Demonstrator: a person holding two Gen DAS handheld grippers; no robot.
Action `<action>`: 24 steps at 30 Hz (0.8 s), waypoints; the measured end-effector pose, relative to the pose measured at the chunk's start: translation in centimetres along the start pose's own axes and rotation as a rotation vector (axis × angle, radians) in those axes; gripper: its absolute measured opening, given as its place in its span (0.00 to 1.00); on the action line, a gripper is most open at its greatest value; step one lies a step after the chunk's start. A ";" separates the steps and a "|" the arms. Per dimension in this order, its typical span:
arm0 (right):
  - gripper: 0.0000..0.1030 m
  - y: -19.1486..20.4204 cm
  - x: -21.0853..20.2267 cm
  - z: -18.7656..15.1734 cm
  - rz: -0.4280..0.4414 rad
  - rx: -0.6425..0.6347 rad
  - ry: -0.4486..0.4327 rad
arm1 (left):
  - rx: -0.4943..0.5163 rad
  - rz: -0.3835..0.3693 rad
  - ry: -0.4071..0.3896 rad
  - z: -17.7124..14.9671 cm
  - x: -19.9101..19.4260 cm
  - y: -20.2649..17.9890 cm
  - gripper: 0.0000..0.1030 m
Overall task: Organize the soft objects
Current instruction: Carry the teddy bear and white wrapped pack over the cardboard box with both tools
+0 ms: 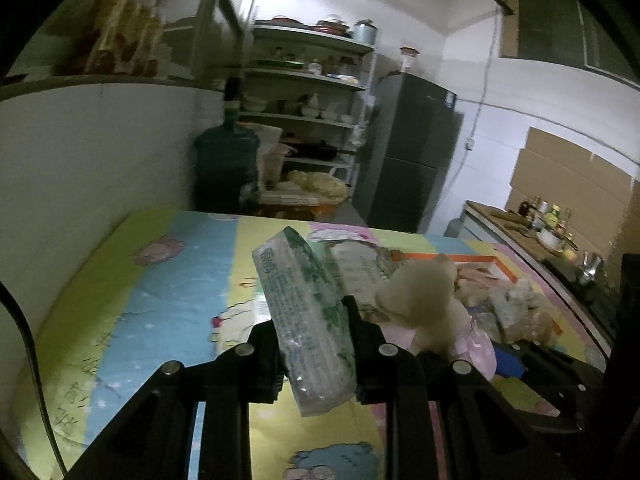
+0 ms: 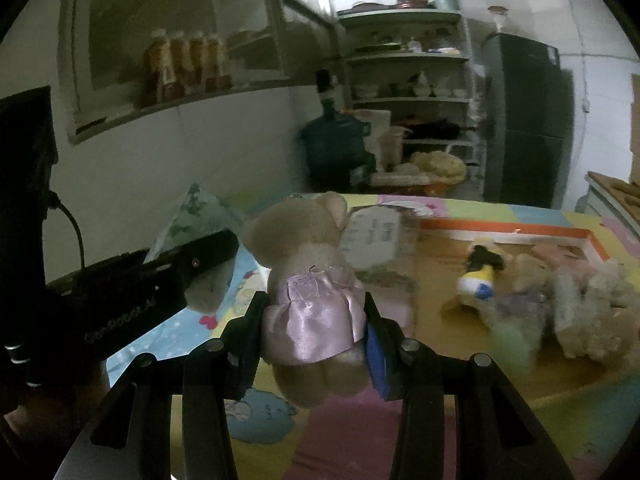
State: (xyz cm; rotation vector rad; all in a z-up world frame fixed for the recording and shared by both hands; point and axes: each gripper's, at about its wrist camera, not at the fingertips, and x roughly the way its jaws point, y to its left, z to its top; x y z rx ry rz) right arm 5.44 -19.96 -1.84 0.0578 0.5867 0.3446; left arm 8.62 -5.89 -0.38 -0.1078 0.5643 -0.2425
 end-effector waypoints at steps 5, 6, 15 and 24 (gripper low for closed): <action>0.44 -1.9 -1.3 -0.1 -0.039 0.034 -0.020 | 0.033 -0.040 0.007 0.2 0.6 -2.2 0.24; 0.44 -2.4 -1.6 -0.1 -0.048 0.041 -0.024 | 0.041 -0.046 0.008 0.2 0.7 -2.6 0.24; 0.44 -5.8 -3.6 -0.2 -0.104 0.099 -0.057 | 0.096 -0.091 0.027 0.6 1.8 -6.5 0.24; 0.44 -8.2 -4.8 -0.4 -0.154 0.140 -0.074 | 0.132 -0.139 0.056 0.7 3.5 -9.9 0.24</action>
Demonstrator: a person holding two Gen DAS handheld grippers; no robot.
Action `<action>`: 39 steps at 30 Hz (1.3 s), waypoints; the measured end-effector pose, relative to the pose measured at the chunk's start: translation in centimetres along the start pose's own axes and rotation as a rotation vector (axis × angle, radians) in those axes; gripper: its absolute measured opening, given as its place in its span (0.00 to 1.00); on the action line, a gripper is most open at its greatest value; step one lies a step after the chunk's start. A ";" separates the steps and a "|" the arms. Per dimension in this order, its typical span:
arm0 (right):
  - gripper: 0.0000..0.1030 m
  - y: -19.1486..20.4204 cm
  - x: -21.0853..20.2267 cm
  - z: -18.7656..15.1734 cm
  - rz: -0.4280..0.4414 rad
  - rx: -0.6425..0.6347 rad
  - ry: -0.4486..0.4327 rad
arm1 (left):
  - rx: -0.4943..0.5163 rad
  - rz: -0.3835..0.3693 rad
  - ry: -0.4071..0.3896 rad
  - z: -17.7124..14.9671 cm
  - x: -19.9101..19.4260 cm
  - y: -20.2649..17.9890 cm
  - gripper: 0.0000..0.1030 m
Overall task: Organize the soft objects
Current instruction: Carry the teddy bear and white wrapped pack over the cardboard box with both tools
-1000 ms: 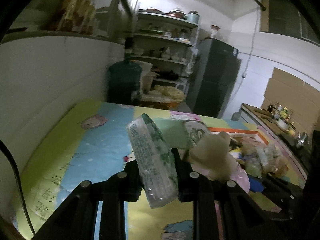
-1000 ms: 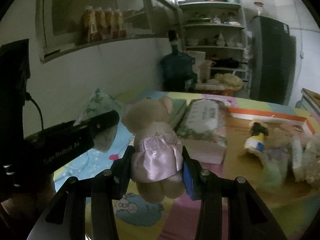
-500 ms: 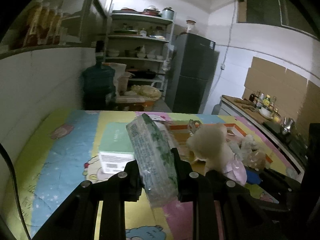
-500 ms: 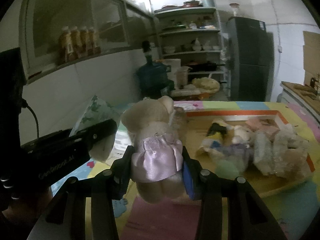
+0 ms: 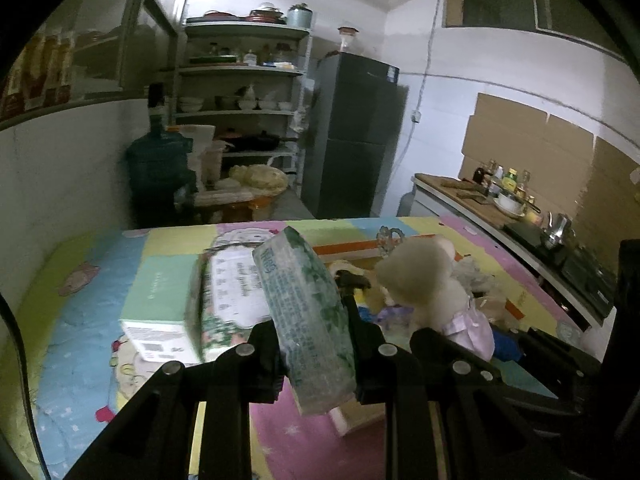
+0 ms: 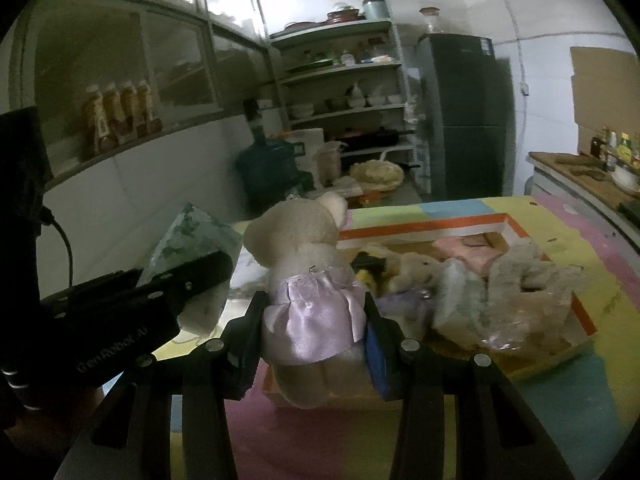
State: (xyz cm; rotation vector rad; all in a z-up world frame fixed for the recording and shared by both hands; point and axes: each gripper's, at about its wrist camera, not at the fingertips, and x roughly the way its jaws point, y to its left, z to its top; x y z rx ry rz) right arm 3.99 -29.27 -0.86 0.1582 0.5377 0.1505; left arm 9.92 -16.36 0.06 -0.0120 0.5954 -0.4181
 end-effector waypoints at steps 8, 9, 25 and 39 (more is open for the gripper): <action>0.44 -3.0 -0.9 0.5 -0.060 0.036 -0.024 | 0.026 -0.052 0.022 0.9 1.8 -2.7 0.24; 0.44 -3.5 -1.0 0.6 -0.069 0.039 -0.027 | 0.030 -0.055 0.022 1.0 2.0 -3.0 0.24; 0.44 -9.3 -1.8 2.1 -0.178 0.063 -0.052 | 0.087 -0.080 0.071 2.1 6.7 -7.5 0.24; 0.44 -13.3 -0.2 3.4 -0.216 0.061 -0.033 | 0.106 -0.065 0.097 3.0 10.5 -9.4 0.24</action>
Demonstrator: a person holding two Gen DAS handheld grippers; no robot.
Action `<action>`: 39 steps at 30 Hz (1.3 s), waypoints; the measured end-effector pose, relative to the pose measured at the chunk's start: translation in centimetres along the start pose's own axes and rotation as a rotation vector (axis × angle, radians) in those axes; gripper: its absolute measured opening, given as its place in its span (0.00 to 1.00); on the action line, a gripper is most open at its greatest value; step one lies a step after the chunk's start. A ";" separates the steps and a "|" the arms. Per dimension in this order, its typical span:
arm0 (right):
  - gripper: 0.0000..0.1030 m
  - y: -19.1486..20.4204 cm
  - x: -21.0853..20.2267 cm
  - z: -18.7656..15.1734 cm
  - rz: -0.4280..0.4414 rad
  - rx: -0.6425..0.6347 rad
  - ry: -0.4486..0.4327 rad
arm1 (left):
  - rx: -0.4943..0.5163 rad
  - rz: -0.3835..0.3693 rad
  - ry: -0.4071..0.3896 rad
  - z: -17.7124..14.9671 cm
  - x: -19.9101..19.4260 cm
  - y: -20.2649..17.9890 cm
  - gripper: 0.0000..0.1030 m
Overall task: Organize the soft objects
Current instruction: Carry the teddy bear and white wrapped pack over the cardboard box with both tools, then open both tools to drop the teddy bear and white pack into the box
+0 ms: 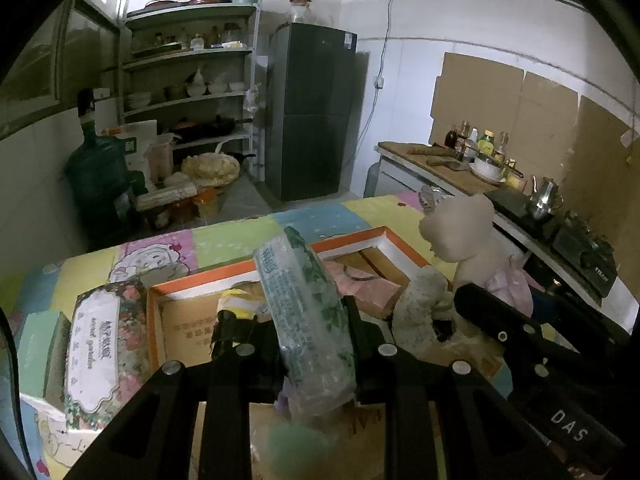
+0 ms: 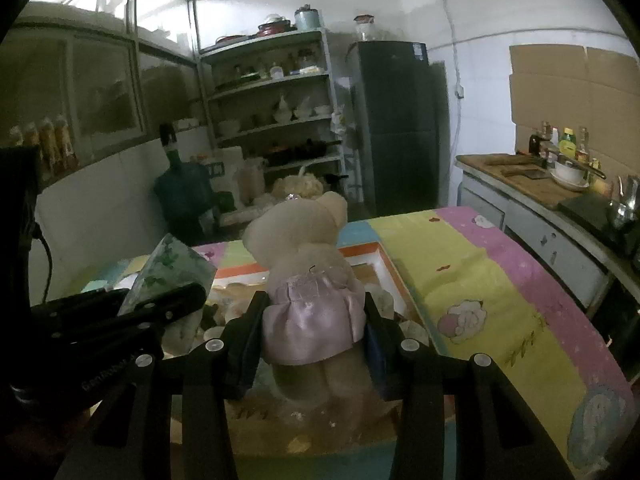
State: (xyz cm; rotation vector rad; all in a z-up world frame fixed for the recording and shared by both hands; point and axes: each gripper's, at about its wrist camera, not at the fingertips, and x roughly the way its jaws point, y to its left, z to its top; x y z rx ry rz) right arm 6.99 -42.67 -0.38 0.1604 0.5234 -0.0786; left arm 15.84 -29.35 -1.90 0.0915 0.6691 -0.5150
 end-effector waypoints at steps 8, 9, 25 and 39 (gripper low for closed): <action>0.44 -0.4 2.4 -0.1 0.018 -0.018 0.046 | -0.004 0.010 0.031 0.1 2.1 -0.4 0.24; 0.44 -0.4 2.6 -0.1 0.019 -0.020 0.049 | -0.004 0.011 0.034 0.2 2.2 -0.4 0.24; 0.44 -0.7 6.3 -0.5 0.052 -0.059 0.139 | -0.017 0.028 0.096 -0.4 5.4 0.4 0.24; 0.49 -0.8 8.6 -1.3 0.072 -0.069 0.200 | -0.050 0.027 0.095 -0.4 6.2 1.0 0.37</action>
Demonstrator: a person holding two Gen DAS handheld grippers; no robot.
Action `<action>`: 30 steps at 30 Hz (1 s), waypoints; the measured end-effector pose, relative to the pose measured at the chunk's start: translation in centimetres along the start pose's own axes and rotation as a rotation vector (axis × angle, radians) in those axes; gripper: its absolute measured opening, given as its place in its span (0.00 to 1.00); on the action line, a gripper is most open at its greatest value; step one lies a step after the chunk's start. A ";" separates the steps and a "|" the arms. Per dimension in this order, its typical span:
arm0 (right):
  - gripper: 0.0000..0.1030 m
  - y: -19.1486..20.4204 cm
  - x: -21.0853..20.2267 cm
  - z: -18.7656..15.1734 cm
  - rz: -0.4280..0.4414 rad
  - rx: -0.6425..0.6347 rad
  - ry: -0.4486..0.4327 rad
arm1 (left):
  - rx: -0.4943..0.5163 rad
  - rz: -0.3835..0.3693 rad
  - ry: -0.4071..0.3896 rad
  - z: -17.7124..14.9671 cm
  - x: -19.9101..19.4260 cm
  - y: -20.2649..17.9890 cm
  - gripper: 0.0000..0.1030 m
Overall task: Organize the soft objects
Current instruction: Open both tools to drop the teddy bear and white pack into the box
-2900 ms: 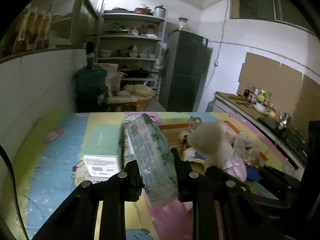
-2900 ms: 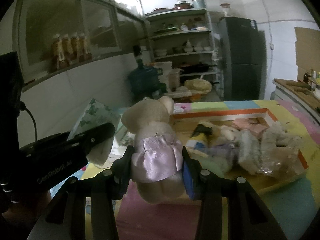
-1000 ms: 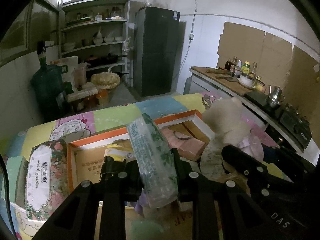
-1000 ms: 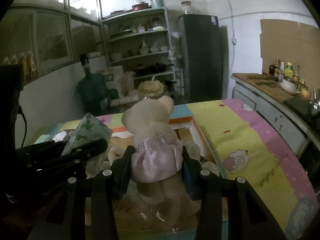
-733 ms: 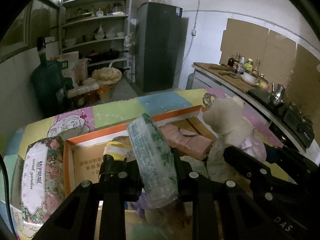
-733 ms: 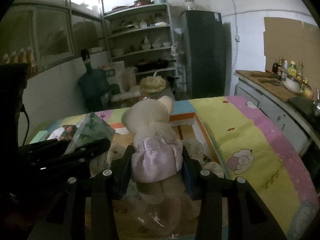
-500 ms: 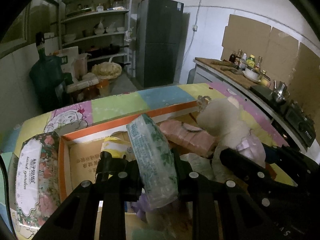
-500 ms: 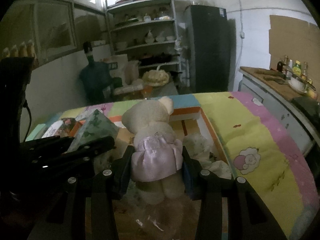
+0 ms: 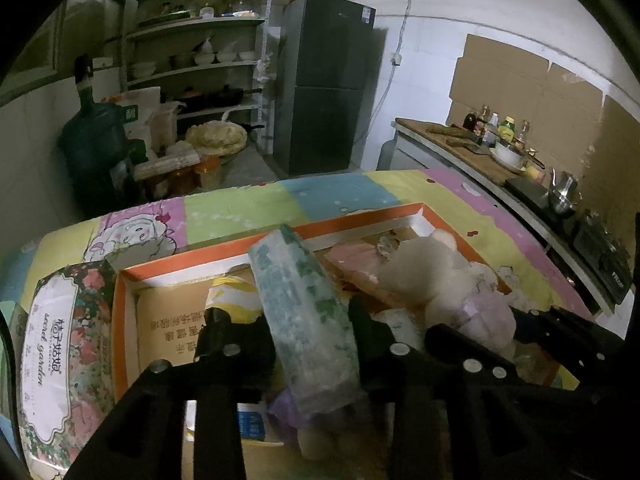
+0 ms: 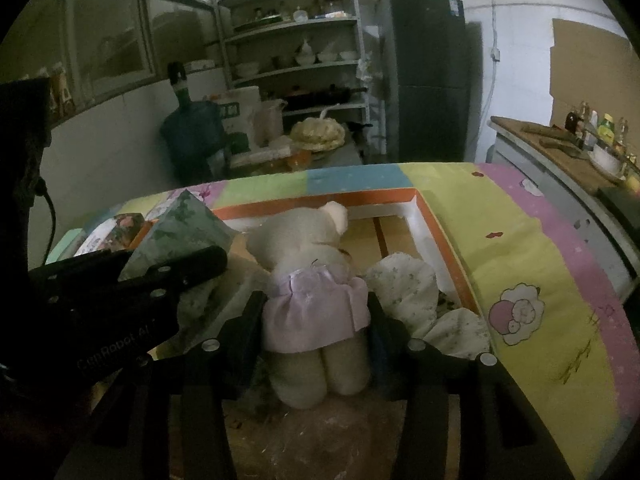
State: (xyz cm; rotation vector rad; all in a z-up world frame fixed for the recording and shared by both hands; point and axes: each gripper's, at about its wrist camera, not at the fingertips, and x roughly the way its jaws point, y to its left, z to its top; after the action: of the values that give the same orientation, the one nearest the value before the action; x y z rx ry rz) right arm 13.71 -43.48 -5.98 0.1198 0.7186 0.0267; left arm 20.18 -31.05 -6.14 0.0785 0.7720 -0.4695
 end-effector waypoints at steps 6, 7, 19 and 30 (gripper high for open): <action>0.50 -0.1 0.2 0.0 0.006 0.012 -0.006 | -0.017 0.014 0.006 0.1 0.2 0.6 0.53; 0.50 -0.2 0.1 -0.1 0.008 0.014 -0.008 | -0.021 0.014 0.007 0.1 0.2 0.7 0.57; 0.65 -1.0 -1.6 -0.2 0.029 0.055 -0.068 | -0.020 0.021 -0.042 0.4 -1.2 0.9 0.71; 0.70 -1.2 -4.2 -0.2 0.009 0.070 -0.127 | -0.009 0.018 -0.135 0.9 -4.5 0.4 0.75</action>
State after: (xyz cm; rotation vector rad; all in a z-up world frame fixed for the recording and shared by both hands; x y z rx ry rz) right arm 10.36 -44.90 -3.50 0.1901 0.5918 0.0019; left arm 18.13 -29.15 -2.46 0.0444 0.6407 -0.4497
